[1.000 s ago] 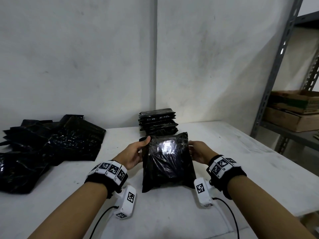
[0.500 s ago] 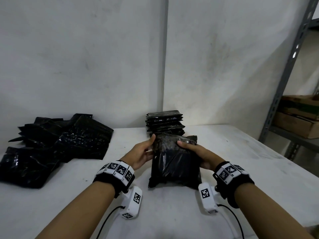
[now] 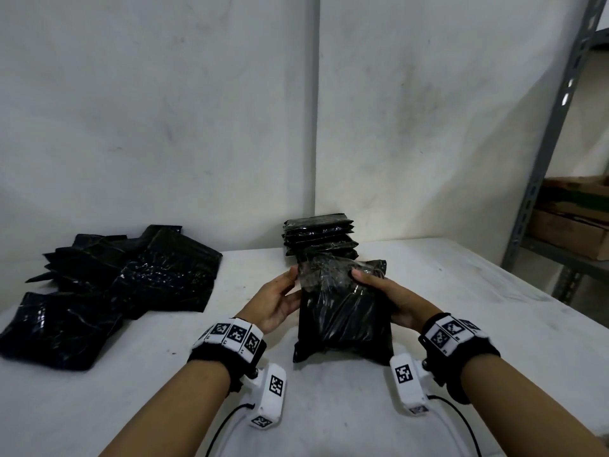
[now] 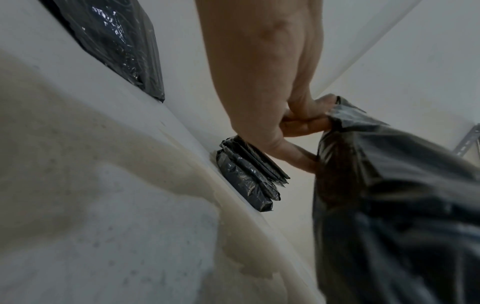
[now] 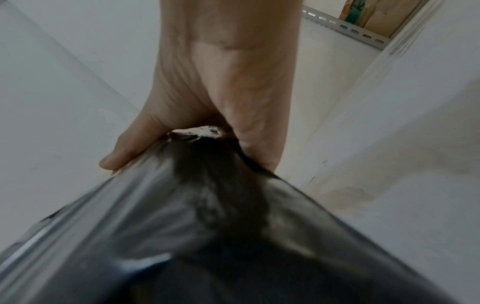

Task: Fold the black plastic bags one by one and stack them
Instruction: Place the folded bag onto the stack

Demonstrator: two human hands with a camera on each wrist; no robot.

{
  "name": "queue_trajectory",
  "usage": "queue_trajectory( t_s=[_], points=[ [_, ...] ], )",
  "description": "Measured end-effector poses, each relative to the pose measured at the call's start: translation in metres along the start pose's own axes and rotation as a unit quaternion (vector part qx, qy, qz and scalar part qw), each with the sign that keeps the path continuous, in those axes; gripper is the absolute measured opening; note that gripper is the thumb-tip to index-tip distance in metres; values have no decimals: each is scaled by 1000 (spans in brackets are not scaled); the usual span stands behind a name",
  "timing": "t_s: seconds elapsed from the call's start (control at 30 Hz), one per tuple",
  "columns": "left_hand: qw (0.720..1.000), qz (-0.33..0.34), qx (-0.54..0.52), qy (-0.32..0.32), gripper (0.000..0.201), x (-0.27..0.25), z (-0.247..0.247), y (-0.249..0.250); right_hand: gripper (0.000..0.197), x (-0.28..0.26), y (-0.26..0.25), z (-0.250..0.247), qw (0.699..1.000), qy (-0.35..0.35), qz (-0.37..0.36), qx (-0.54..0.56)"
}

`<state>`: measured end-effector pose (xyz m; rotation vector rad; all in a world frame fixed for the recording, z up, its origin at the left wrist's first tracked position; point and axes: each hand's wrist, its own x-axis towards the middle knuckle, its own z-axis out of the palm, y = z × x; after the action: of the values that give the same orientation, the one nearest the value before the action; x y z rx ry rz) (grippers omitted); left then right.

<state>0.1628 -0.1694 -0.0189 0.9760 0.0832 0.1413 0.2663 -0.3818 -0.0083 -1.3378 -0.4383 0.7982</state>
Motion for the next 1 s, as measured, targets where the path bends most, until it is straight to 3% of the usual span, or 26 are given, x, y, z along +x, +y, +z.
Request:
queue_trajectory(
  t_s=[0.13, 0.23, 0.33, 0.6, 0.8, 1.0],
  points=[
    [992, 54, 34, 109, 28, 5, -2, 0, 54, 1, -1, -1, 999, 29, -25, 28],
    [952, 178, 132, 212, 17, 7, -3, 0, 50, 3, -1, -1, 998, 42, -42, 25],
    [911, 247, 246, 219, 10, 6, 0, 2, 49, 5, 0, 0, 996, 52, -61, 36],
    [906, 221, 294, 207, 15, 9, 13, -3, 51, 7, 0, 0, 996, 50, -70, 26],
    [968, 115, 146, 168, 15, 12, 17, -2, 44, 5, -1, 0, 998, 31, -60, 19],
    [971, 79, 154, 164, 7, 12, 14, 5, 50, 7, 0, -3, 998, 29, -58, -1]
  ],
)
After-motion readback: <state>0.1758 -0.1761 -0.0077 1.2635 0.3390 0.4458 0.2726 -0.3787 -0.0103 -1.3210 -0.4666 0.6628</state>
